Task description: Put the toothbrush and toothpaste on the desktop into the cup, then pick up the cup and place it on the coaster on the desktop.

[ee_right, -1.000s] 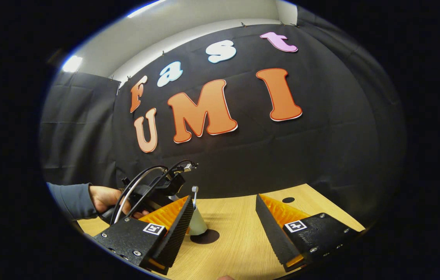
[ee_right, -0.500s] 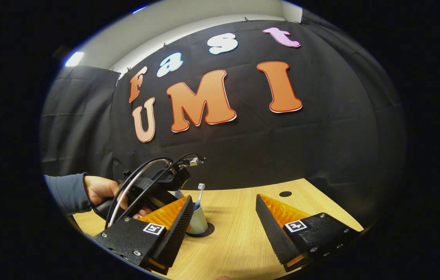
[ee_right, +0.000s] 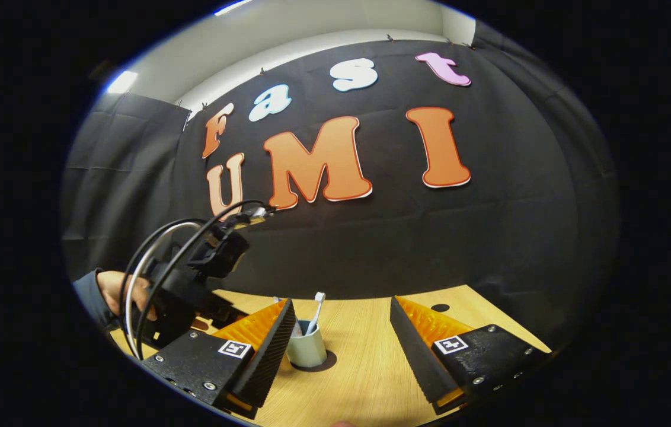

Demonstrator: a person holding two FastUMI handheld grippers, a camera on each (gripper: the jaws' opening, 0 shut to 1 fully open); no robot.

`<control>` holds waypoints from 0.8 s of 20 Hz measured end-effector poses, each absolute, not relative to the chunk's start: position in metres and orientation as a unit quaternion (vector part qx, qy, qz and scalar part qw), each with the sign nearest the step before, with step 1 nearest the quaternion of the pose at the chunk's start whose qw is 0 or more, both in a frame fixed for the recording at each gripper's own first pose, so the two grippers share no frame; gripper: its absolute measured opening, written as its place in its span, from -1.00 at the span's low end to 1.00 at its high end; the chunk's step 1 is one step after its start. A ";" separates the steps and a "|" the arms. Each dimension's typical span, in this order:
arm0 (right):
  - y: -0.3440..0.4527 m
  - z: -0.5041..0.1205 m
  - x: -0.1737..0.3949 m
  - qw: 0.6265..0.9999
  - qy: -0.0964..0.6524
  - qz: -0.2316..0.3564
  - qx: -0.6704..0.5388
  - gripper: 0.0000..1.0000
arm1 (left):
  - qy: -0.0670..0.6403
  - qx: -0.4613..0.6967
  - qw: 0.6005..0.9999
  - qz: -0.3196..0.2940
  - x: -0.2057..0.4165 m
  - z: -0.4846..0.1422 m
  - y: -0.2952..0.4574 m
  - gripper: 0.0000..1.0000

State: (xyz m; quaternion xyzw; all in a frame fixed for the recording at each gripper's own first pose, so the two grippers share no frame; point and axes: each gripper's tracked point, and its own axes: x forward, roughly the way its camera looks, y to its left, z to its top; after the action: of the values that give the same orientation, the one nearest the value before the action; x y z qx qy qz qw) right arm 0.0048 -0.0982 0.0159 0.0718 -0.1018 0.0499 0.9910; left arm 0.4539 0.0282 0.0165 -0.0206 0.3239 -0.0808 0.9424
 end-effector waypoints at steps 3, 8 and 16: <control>-0.086 0.024 0.002 0.990 -0.112 0.046 0.070 0.93 | 0.249 -0.027 0.967 -0.055 0.437 0.040 0.063 1.00; -0.065 0.035 -0.006 0.990 -0.124 0.039 0.048 0.92 | 0.102 -0.025 0.994 -0.015 0.400 0.096 0.113 0.94; -0.007 0.045 -0.022 0.989 -0.135 0.066 -0.009 0.92 | -0.026 -0.005 0.999 0.019 0.346 0.144 0.160 0.92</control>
State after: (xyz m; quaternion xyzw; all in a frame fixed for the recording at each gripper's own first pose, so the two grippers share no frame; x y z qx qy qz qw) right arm -0.0221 -0.0066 0.0451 -0.0087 -0.1352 0.0663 0.9886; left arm 0.3456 0.1595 0.1439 -0.0050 -0.0264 0.0191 0.9995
